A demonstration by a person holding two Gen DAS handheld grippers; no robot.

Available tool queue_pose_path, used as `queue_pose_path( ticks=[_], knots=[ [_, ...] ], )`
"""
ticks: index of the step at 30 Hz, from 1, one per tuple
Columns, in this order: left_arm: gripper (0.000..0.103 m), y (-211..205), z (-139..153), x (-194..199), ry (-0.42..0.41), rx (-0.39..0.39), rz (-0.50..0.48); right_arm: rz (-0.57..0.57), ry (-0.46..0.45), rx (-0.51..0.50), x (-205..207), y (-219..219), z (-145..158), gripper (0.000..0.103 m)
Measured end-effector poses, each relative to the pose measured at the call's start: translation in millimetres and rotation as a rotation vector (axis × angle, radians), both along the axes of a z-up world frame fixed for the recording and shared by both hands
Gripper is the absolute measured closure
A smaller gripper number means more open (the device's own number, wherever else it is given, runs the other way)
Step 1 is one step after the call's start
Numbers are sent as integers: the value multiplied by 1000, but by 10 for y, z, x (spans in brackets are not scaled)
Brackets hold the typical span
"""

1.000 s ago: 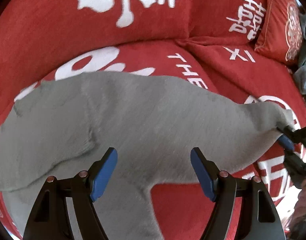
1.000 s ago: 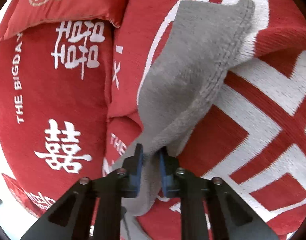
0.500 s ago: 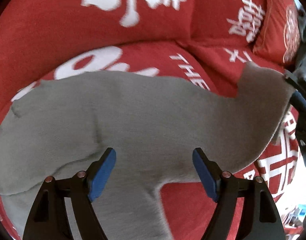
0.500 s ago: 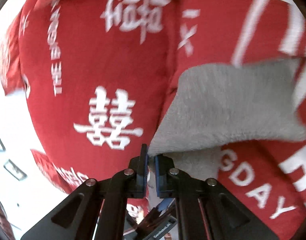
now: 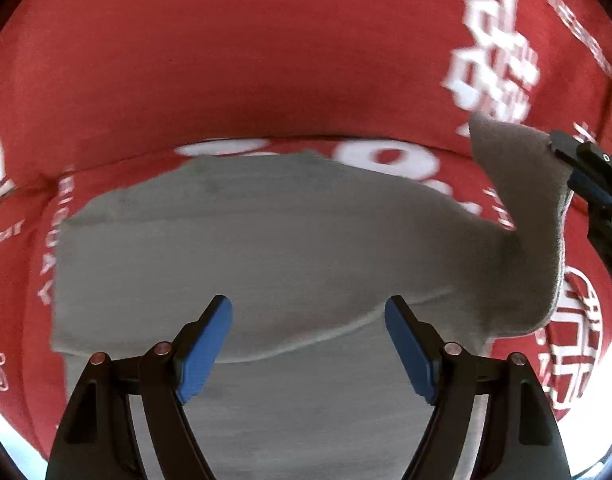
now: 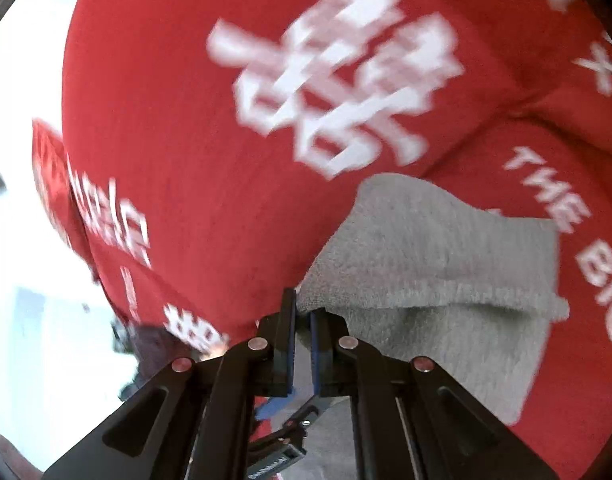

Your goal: Fold small clothes

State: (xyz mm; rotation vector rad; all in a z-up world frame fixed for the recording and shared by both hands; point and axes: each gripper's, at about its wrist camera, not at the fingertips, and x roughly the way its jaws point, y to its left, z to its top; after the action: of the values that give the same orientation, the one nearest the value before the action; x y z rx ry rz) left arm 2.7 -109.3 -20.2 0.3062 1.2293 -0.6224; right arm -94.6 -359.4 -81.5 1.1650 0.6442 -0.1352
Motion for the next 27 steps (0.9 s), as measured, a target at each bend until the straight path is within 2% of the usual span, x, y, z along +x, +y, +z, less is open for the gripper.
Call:
queue_pose_path(
  ticks=[4,8,11,14,15,17,19,20,26,27],
  knots=[
    [23,429,-81,296,-15,37,67,177,69,-108,615,515,-46,97],
    [23,758,-192,511,-16,68,123,334,176,-186,1062,1029,-318,97],
    [23,936,-294,602,-9,89,145,409,271,-208,1222,1299,-603,97],
    [23,1097,-365,657,9,96,164,417,362,-181,1210,1405,-836,93],
    [23,1133,-374,657,14,97,169,401,385,-161,1188,1396,-877,93],
    [23,1179,-383,651,21,98,173,343,396,-109,1106,1361,-895,82],
    [23,1218,-373,631,28,96,174,251,375,-26,950,1253,-904,63],
    [23,1220,-347,601,31,95,173,185,359,27,851,1179,-911,59],
    [23,1229,-308,593,39,83,173,-202,269,305,340,816,-1047,58],
    [23,1233,-307,594,41,83,174,-232,263,329,310,788,-1083,67]
  ],
)
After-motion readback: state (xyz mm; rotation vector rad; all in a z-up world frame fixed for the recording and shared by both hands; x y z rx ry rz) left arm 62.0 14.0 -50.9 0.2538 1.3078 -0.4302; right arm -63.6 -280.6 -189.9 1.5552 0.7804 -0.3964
